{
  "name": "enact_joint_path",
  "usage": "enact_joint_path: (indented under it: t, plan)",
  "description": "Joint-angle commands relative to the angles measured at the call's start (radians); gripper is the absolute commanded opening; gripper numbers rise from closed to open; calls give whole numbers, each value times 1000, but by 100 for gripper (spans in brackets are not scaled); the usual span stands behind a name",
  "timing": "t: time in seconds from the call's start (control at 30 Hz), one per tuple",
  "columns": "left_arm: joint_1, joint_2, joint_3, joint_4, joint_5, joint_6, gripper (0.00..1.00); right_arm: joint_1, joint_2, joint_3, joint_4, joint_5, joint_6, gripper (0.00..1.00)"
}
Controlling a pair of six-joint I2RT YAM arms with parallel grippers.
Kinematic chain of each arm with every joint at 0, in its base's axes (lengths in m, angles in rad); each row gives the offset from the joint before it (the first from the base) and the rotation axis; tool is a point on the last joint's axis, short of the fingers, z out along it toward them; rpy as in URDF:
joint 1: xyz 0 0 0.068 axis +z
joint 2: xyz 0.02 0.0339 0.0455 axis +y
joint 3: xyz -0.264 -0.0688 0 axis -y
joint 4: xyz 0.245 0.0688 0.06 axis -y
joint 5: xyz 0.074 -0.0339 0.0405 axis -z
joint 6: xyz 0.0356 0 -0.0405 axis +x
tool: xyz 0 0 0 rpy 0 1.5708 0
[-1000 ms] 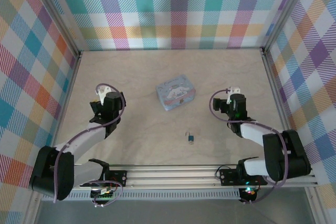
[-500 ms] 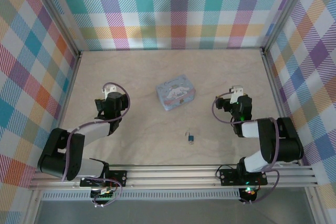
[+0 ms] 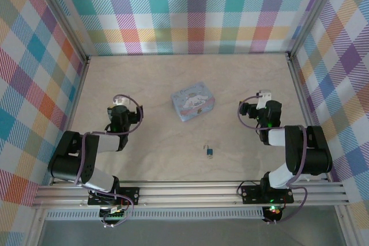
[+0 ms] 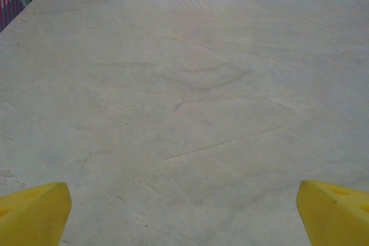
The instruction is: Unlock the padlock with the key
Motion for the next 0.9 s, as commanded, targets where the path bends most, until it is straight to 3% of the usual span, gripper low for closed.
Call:
enact_joint_path:
  t: [0.0, 0.13, 0.87]
  plan:
    - [39, 55, -25, 161, 118, -18, 100, 0, 0, 9, 0, -25, 16, 100]
    - [51, 60, 57, 2, 119, -32, 100, -1, 0, 9, 0, -25, 15, 100]
    - [68, 61, 54, 6, 143, -44, 100, 1, 0, 10, -4, -36, 9, 100]
